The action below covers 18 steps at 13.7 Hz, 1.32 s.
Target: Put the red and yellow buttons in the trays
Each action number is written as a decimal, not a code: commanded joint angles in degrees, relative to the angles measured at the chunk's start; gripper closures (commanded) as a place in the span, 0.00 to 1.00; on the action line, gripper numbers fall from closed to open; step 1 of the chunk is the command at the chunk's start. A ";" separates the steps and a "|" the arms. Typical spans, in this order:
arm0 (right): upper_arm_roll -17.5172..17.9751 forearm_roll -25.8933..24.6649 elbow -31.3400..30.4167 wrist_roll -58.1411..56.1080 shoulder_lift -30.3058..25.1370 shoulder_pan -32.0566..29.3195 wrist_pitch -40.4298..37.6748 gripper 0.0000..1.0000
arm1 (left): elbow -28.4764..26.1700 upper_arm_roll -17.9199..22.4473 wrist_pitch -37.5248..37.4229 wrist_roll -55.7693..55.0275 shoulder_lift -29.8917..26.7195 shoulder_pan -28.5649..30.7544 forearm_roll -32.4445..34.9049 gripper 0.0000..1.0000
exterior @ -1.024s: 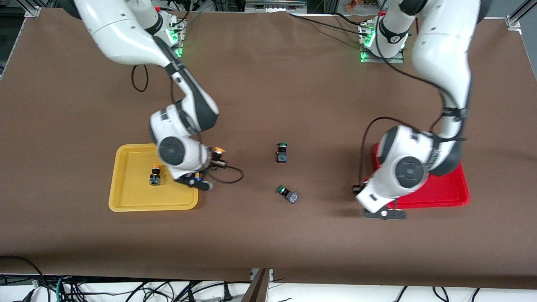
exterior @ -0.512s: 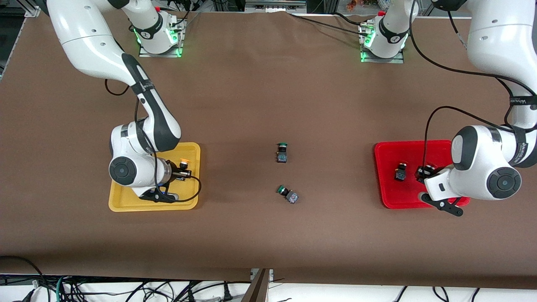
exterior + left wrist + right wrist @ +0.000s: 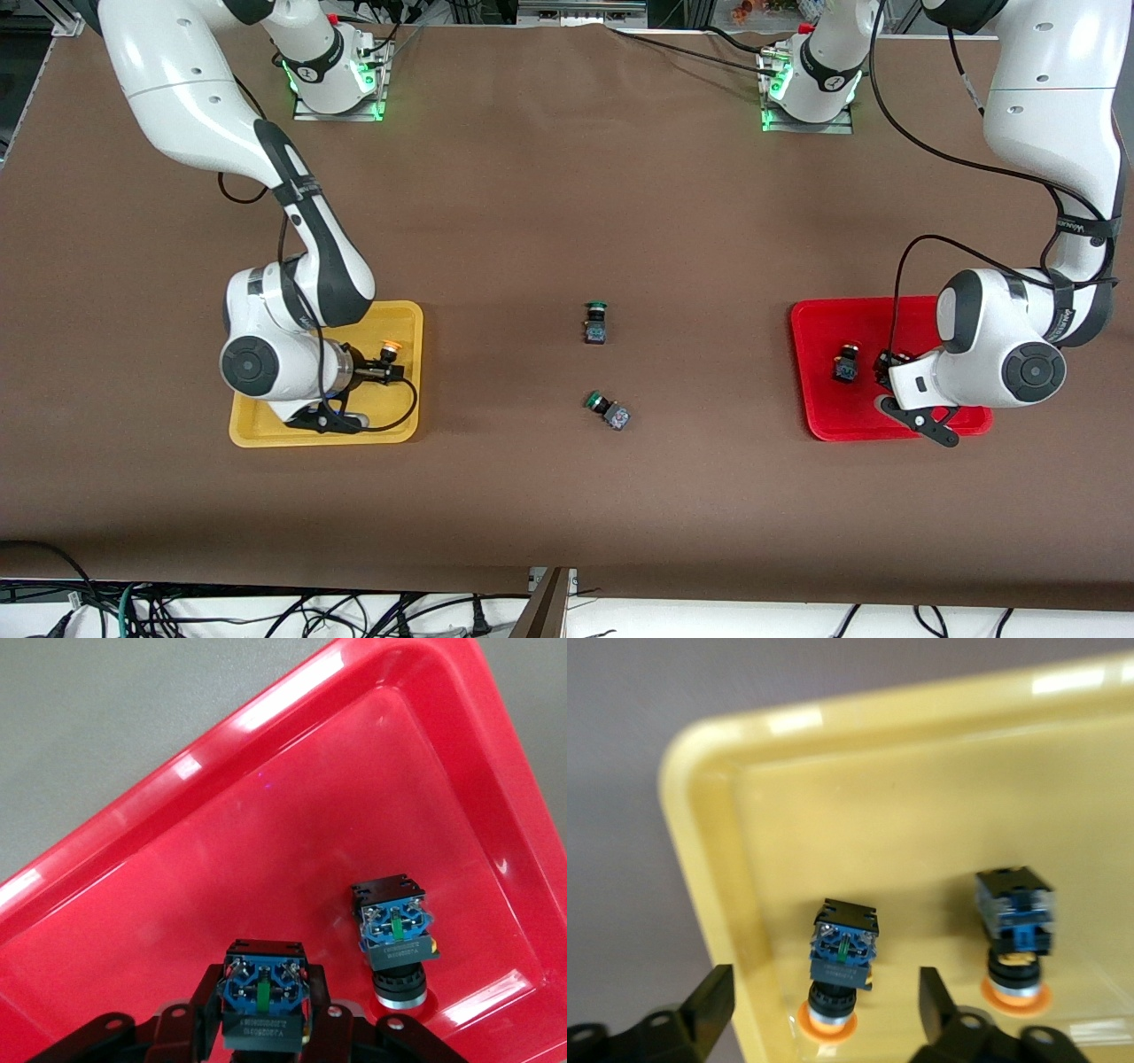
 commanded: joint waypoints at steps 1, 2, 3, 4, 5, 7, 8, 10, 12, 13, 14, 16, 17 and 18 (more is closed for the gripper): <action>-0.94 -0.32 -0.96 -1.16 -8.69 -0.27 -7.27 0.00 | -1.87 -0.62 -0.23 1.47 -2.55 1.20 1.50 0.00; -2.25 -0.15 -0.96 -1.34 -11.41 -0.27 -10.62 0.00 | -1.86 -0.71 -0.41 1.38 -3.51 1.11 1.50 0.00; -2.96 -0.24 -0.96 -1.34 -13.87 -0.27 -13.09 0.00 | -1.86 -0.88 -1.02 1.30 -4.47 1.11 1.50 0.00; -3.66 -0.32 -0.87 -1.86 -16.07 -0.27 -15.90 0.00 | -1.69 -1.14 -2.42 0.42 -5.88 1.11 1.15 0.00; -4.80 -0.32 -0.87 -3.69 -17.92 -0.27 -18.62 0.00 | -1.43 -1.23 -3.48 0.24 -7.80 0.76 0.71 0.00; -6.22 -0.32 1.83 -9.48 -21.18 -2.10 -23.98 0.00 | -1.34 -3.33 -7.07 -3.95 -13.15 0.32 0.71 0.00; -6.13 -0.32 2.99 -10.03 -22.41 -2.72 -28.01 0.00 | -0.99 -4.48 -9.79 -8.16 -15.97 0.41 0.71 0.00; -6.13 -1.11 1.87 -9.95 -28.63 -4.56 -31.56 0.00 | -1.16 -5.97 -16.72 -10.30 -22.82 0.41 0.53 0.00; -5.87 -1.38 0.45 -10.04 -32.34 -4.75 -31.74 0.00 | -1.16 -7.39 -24.19 -13.27 -29.41 0.50 -0.26 0.00; -5.95 -1.64 0.36 -10.30 -34.10 -4.75 -34.27 0.00 | -1.07 -7.39 -28.32 -15.38 -32.32 0.85 -2.44 0.00; -6.21 -1.82 0.45 -10.30 -36.29 -5.01 -35.77 0.00 | -1.51 -7.39 -29.67 -16.27 -34.43 1.37 -4.98 0.00; -5.87 -3.14 0.36 -10.30 -38.59 -5.01 -35.79 0.00 | -1.95 -6.52 -28.98 -16.89 -38.91 0.42 -6.06 0.00; -5.78 -3.05 0.36 -10.30 -39.21 -5.10 -36.22 0.00 | -2.56 -3.64 -27.24 -19.42 -40.42 -2.29 -5.63 0.00; -5.78 -2.96 0.36 -10.83 -39.21 -5.10 -36.49 0.00 | -3.61 2.48 -26.53 -22.32 -41.30 -6.75 -5.45 0.00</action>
